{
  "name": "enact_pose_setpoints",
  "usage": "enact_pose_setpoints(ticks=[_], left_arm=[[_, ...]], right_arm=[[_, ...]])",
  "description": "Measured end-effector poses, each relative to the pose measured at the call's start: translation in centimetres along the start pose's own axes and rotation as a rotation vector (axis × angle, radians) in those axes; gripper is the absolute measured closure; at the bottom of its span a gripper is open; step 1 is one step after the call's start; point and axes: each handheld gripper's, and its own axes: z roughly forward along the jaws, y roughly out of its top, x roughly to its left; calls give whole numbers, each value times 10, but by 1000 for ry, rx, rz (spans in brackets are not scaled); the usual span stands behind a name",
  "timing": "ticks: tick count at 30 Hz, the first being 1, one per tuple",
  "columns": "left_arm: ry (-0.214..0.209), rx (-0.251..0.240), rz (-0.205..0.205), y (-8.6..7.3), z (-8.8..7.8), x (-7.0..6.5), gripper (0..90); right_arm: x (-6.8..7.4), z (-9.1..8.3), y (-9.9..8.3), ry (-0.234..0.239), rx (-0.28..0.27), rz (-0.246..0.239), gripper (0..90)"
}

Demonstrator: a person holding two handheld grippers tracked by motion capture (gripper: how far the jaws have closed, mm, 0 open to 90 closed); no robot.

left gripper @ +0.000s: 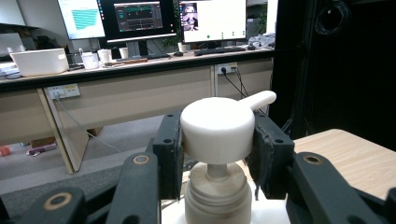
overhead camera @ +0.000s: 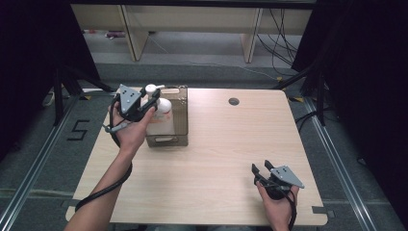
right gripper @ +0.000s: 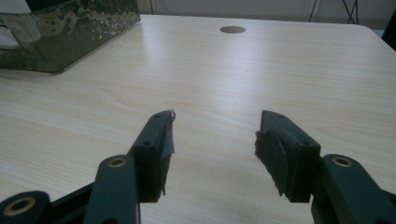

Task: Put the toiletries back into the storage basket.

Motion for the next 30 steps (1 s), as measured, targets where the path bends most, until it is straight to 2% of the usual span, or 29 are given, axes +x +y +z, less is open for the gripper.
enact_pose_setpoints(ticks=[30], left_arm=[[10, 32, -16, -20, 6, 2, 590]], right_arm=[[0, 0, 0, -6, 5, -7, 459]])
